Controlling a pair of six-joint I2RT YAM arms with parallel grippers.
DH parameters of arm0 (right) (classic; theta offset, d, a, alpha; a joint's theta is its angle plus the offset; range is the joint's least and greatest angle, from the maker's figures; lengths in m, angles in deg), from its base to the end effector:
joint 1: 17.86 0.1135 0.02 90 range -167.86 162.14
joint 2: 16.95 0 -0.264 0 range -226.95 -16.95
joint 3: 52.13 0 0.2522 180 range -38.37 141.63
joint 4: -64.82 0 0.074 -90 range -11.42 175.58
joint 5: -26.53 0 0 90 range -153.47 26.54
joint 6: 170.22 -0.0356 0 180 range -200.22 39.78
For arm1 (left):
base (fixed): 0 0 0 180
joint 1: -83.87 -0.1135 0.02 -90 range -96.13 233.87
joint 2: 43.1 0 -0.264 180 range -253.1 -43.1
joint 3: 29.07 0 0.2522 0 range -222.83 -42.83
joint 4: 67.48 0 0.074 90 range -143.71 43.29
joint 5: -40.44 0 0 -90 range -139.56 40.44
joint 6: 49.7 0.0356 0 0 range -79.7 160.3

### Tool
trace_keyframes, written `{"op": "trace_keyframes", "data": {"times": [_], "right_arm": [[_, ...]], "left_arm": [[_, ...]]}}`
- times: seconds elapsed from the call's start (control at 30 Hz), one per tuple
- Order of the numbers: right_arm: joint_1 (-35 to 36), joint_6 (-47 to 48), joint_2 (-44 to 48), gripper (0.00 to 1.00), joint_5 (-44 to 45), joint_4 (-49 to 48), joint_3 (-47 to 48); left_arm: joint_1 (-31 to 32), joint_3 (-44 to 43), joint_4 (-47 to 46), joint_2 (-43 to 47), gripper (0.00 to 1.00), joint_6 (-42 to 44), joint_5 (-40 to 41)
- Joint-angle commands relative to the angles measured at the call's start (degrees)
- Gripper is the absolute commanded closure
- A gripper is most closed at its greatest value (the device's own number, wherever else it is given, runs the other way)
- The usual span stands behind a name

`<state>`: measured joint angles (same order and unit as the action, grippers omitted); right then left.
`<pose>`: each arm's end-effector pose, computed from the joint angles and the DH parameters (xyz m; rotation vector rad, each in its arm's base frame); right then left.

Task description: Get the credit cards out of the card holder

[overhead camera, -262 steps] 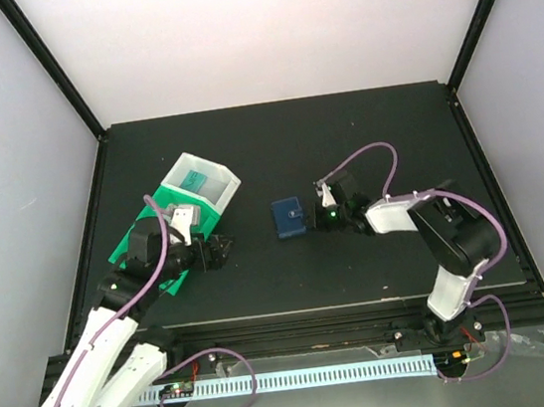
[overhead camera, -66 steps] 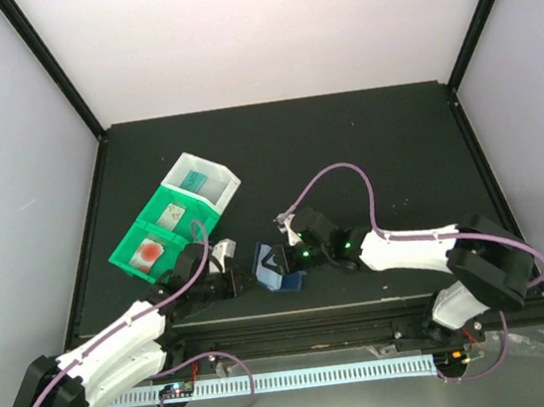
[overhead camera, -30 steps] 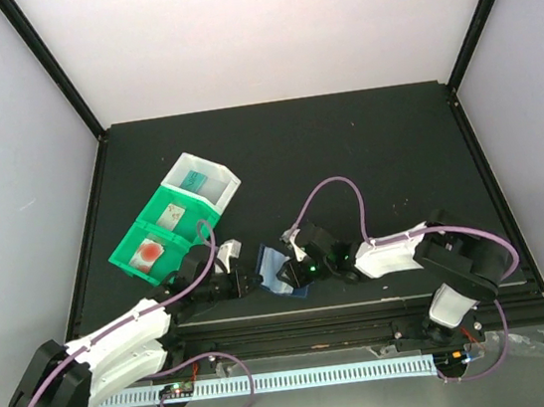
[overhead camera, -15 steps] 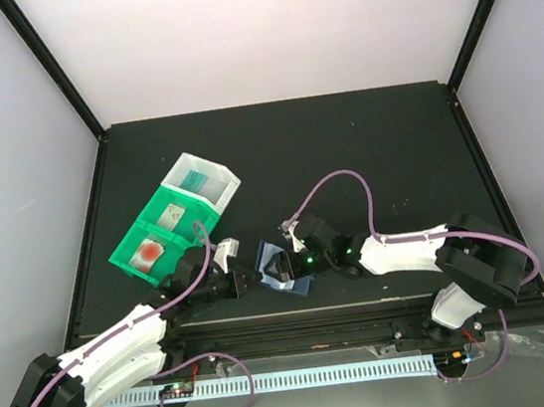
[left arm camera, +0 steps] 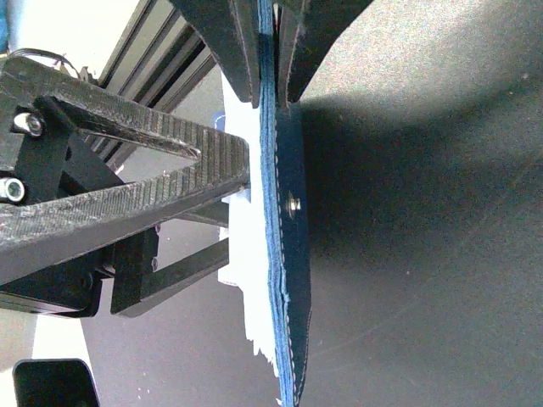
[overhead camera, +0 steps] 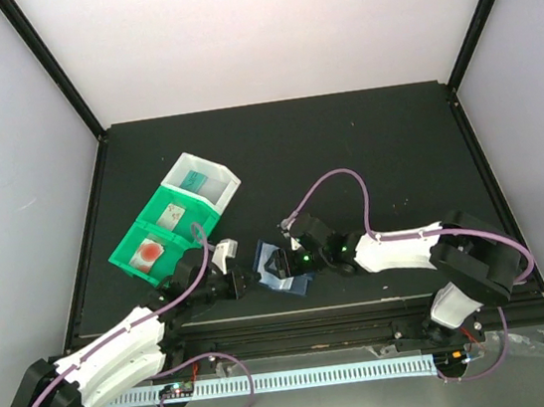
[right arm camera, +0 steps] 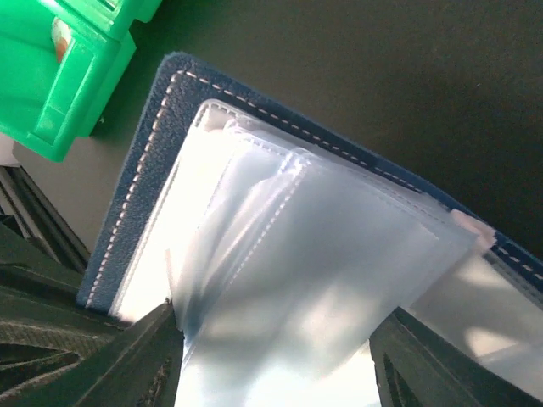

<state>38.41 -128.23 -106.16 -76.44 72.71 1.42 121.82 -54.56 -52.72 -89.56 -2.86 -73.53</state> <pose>0.1600 0.2540 0.1556 -0.3151 2.5949 1.0667 0.1174 -0.1099 0.1524 0.1523 2.4186 -1.1913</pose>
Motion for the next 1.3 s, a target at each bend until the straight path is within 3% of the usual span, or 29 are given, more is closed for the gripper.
{"op": "trace_keyframes", "data": {"times": [0.0,0.33,0.67,0.77,0.9,1.03,1.17,1.27], "right_arm": [[0.0,1.0,-0.5,0.41,3.5,2.5,0.1],[0.0,2.6,0.8,0.54,7.0,4.7,-1.7],[0.0,3.5,6.2,0.55,15.1,14.8,-1.3],[0.1,3.4,9.6,0.55,14.1,16.5,-0.4],[0.1,1.9,12.8,0.55,6.6,8.6,-2.2],[0.2,-0.3,12.3,0.53,3.7,4.2,-1.9],[0.2,-1.4,9.7,0.4,3.2,3.6,0.6],[0.2,-3.1,6.9,0.38,2.8,2.8,1.8]], "left_arm": [[0.3,-0.1,-1.1,1.3,0.98,1.1,0.4],[0.3,-0.3,-0.6,0.7,0.98,0.6,0.9],[0.4,-0.2,-0.7,0.2,0.98,0.1,1.4],[0.4,-0.6,-0.8,-0.3,0.98,0.2,1.3],[0.4,-0.8,-1.0,-0.9,0.99,0.3,1.3],[0.4,-0.8,-1.0,-1.2,0.99,0.2,1.1],[0.5,-0.9,-0.7,-1.1,0.98,0.3,1.0],[0.5,-1.2,-0.5,-1.1,0.98,0.4,1.1]]}}
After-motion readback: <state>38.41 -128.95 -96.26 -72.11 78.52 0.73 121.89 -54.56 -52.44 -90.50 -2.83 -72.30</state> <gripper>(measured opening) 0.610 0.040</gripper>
